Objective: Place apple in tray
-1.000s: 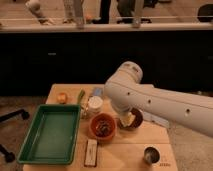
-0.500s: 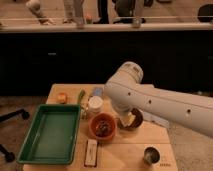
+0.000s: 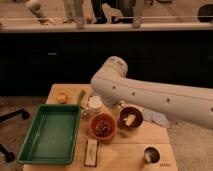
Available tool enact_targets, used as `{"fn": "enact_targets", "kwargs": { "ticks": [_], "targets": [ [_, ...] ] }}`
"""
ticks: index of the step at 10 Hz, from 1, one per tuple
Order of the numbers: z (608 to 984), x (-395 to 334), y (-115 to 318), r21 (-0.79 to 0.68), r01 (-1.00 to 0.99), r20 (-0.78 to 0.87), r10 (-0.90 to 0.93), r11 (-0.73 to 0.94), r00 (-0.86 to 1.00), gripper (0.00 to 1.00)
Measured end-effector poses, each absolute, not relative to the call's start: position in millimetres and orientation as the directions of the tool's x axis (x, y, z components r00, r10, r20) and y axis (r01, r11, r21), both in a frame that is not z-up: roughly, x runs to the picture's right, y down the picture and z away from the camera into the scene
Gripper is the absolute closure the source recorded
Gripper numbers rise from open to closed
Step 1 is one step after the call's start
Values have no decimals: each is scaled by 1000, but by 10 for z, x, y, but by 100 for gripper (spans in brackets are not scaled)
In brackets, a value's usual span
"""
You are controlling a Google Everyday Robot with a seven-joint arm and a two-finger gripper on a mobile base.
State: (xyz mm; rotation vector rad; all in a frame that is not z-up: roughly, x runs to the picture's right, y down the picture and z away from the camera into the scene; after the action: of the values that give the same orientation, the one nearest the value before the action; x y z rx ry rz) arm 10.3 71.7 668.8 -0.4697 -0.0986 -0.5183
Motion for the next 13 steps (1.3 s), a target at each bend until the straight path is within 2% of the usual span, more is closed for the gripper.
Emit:
{"fn": "enact_targets", "kwargs": {
  "ticks": [3,13],
  "targets": [
    [6906,-292,497,-418,554,224,-509,720,831,20],
    [7207,-905,410,-453,653,261,-610,607,748,20]
  ]
}}
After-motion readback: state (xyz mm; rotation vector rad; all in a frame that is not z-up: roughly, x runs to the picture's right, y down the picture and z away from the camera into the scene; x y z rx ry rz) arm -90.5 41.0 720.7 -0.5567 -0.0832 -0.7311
